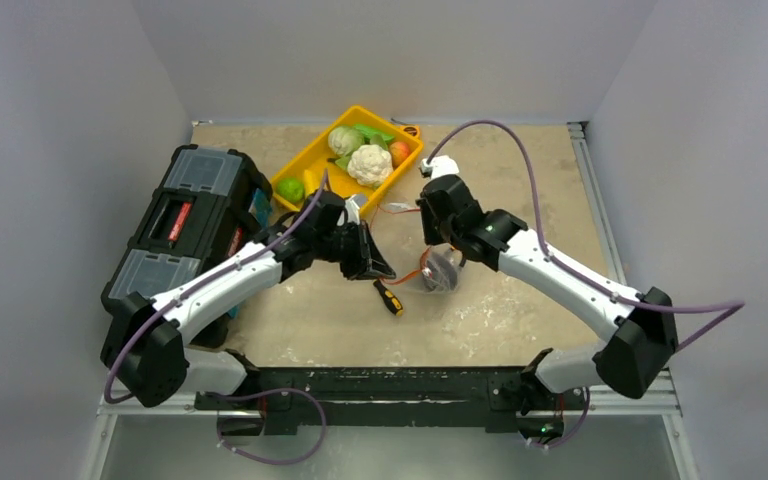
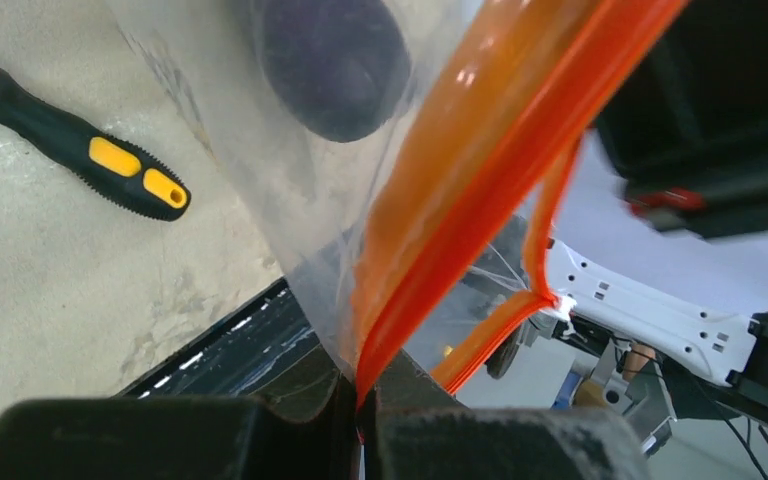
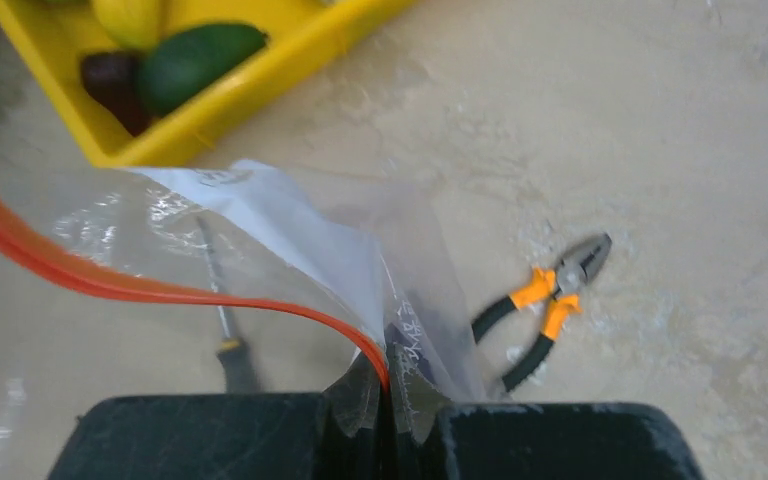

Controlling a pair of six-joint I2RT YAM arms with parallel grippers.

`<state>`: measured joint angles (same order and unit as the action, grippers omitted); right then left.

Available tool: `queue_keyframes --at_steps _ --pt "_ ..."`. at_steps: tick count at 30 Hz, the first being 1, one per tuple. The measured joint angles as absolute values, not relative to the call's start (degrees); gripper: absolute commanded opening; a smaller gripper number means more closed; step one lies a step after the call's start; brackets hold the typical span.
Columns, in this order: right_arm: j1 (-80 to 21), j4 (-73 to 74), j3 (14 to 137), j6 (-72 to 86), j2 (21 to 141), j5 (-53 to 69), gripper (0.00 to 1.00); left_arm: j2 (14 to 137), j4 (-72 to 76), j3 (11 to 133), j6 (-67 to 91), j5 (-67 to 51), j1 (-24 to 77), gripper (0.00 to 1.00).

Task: Place the food in the zip-top bag and seal the zipper
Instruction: Adjust the zipper food storage bag at the center of the board.

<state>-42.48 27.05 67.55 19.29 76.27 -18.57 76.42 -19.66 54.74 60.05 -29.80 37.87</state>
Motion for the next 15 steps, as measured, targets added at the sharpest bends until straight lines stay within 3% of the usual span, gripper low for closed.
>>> queue_keyframes --at_steps 3,11,15 --pt "-42.9 31.3 67.5 18.7 78.1 -20.3 0.00 74.7 -22.3 56.7 59.7 -29.6 37.9 0.00" --pt "-43.1 28.8 67.5 17.9 65.4 -22.2 0.00 68.8 -20.8 59.2 58.0 -28.6 37.0 0.00" --pt "-43.1 28.7 67.1 17.8 68.0 -25.3 0.00 71.3 -20.2 55.5 58.2 -29.4 35.7 0.00"
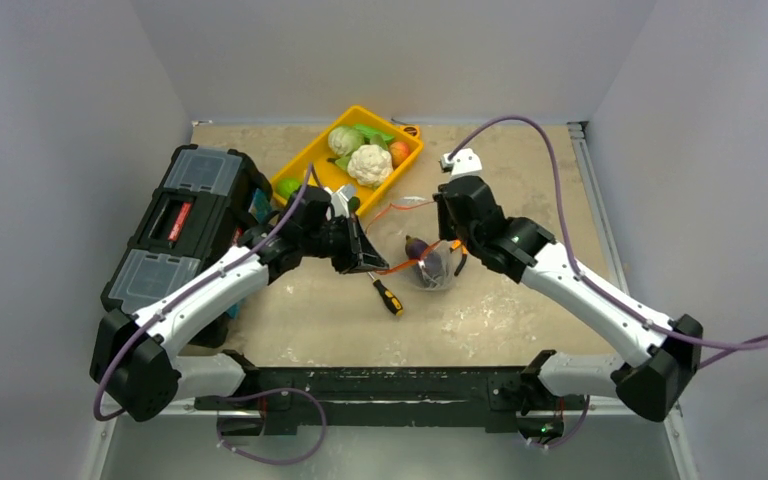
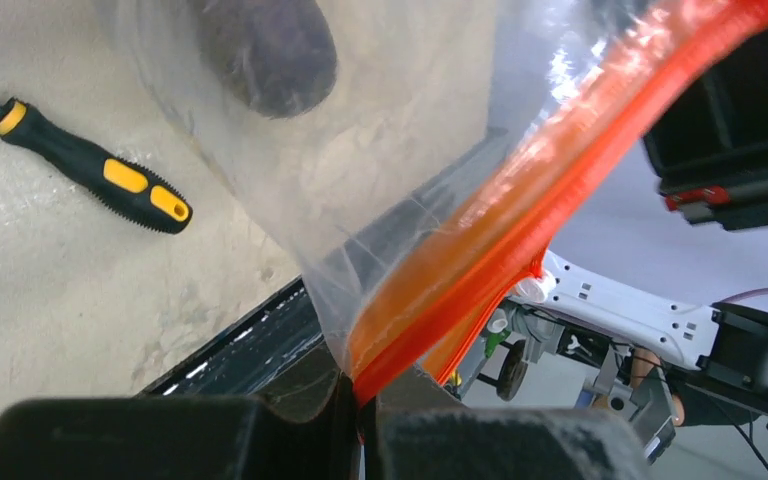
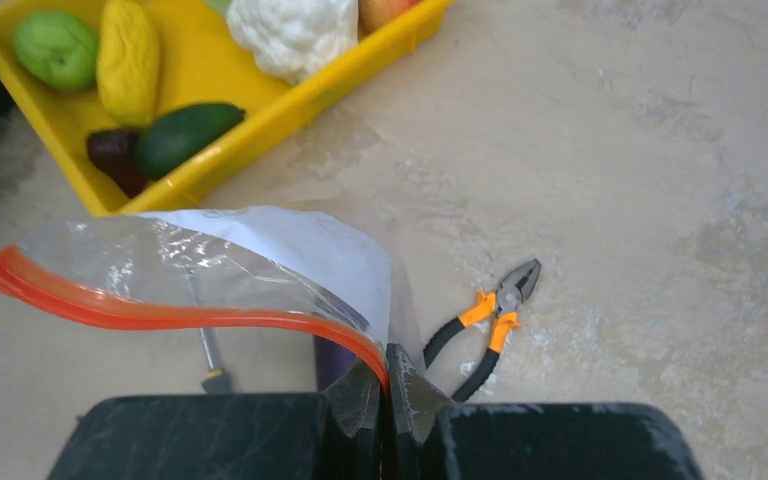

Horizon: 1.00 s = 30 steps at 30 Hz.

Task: Place the food in the zip-top bag and seal the zipper
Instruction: Adjust the zipper food storage bag at the center of the board, then pick up the fake vegetable from the bin.

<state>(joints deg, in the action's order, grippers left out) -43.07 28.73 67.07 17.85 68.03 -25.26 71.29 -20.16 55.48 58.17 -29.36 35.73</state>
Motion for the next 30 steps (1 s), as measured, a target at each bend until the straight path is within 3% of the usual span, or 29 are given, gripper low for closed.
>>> queue_keyframes --at_steps 5,8,12,17,30 --pt "-43.1 29.7 65.6 16.8 70.9 -23.9 0.00 71.0 -22.2 56.1 57.8 -29.6 35.6 0.00" --pt "-43.1 29.2 65.4 16.8 68.4 -22.5 0.00 71.0 -22.0 57.0 57.7 -29.9 35.6 0.21" --pt "-43.1 28.8 65.4 16.8 66.7 -22.0 0.00 70.9 -21.6 57.0 57.9 -30.4 35.6 0.42" --pt "-43.1 28.9 65.4 16.8 66.2 -21.5 0.00 68.7 -23.8 57.6 56.8 -29.8 35.6 0.57" --pt "-43.1 29.8 65.4 17.1 59.5 -24.6 0.00 55.1 -42.0 66.5 48.3 -11.3 33.0 0.65"
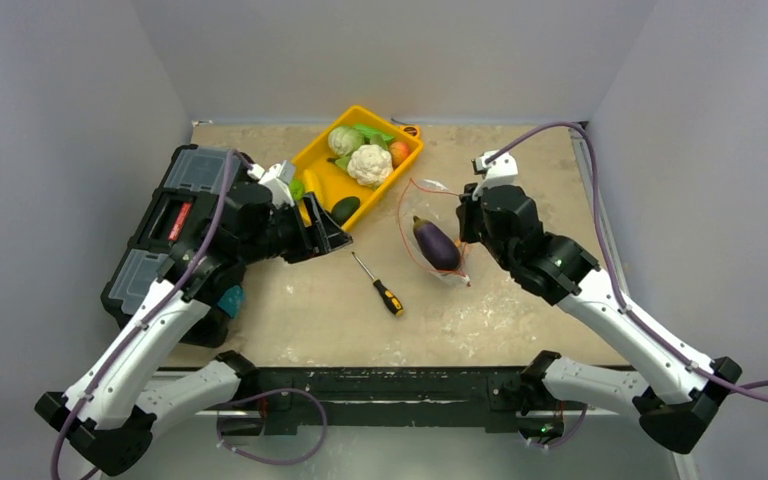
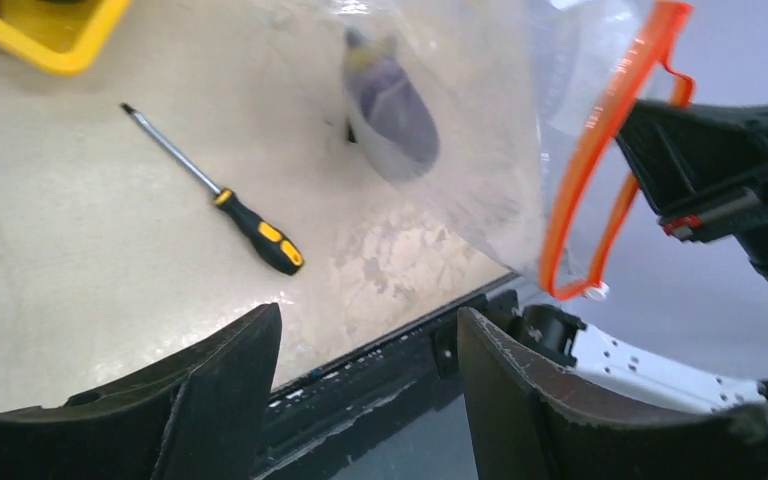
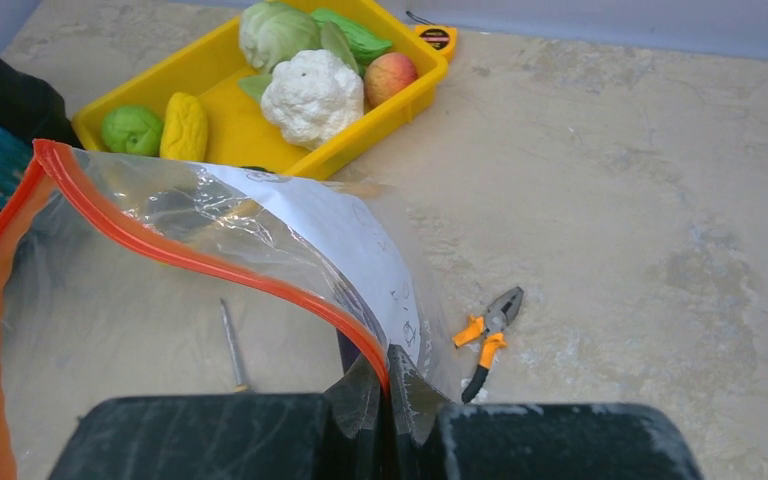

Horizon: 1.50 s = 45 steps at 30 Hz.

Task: Place the food in the zip-top bag and seal the zipper
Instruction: Pick up the fake vegetable from the bin.

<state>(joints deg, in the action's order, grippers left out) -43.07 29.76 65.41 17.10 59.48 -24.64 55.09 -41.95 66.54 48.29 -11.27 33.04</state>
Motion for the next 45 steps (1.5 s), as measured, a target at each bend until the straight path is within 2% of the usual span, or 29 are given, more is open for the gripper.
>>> queue_keyframes --at_steps 4,9,19,23,31,36,45 --pt "-43.1 31.0 65.4 17.4 58.3 -28.3 0.00 55.8 -45.0 67.5 48.2 -5.5 32.2 0.67" --pt "-43.1 32.6 64.9 17.8 55.7 -31.7 0.00 62.8 -45.6 68.9 47.4 0.5 31.9 0.66" --pt "-43.1 34.0 63.8 18.7 51.4 -39.1 0.00 89.9 -43.1 85.3 34.6 7.8 28.8 0.67" --pt "-43.1 36.9 63.8 19.8 51.4 -42.7 0.00 100.8 -43.3 93.0 33.6 7.1 24.6 0.67" --pt "-43.1 43.7 68.5 22.8 52.8 -46.7 0.00 114.2 -41.3 96.6 30.5 -0.9 19.4 0.66" --pt "-43.1 44.2 68.7 23.6 50.5 -45.7 0.00 118.2 -42.0 101.1 21.9 -3.9 19.5 0.61" --pt "-43.1 42.8 68.7 19.9 49.6 -42.9 0.00 123.3 -46.4 107.1 11.3 -6.6 19.2 0.63"
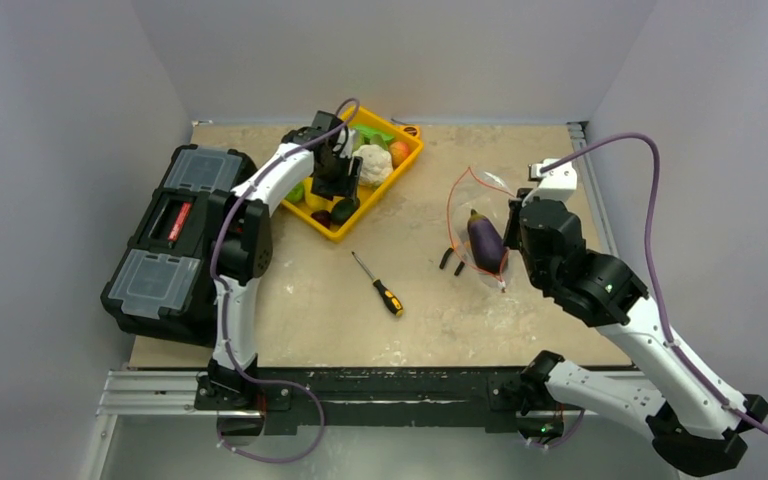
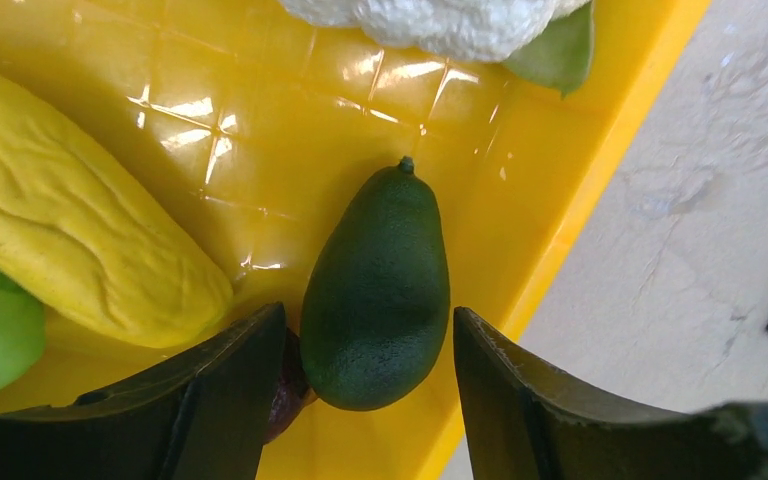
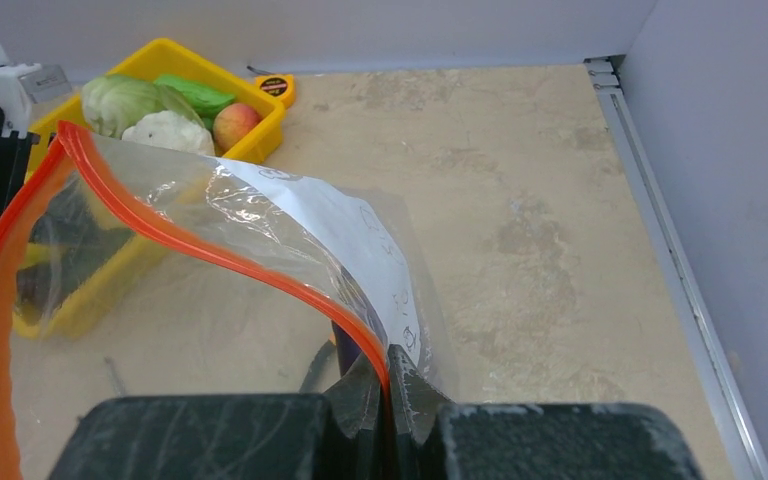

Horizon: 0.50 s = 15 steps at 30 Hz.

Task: Place the food in the zip-top bag and seal the zipper
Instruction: Pick up the fake vegetable from the bin.

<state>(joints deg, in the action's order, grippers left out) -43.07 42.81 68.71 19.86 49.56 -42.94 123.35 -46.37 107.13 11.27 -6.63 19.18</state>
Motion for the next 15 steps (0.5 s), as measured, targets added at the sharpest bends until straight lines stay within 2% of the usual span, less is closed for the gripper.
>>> queue_keyframes --at_steps 10,13,15 --pt "-43.1 41.6 67.2 18.6 48.6 -41.2 0.00 127.0 -49.2 107.1 7.4 -8.7 19.1 0.65" --pt "-43.1 41.6 67.2 18.6 48.2 -40.9 0.00 128.5 -49.3 107.9 7.1 -8.9 19.1 0.58" --pt "-43.1 41.6 67.2 18.6 48.2 -40.8 0.00 129.8 -49.3 108.6 7.0 -9.3 19.1 0.46"
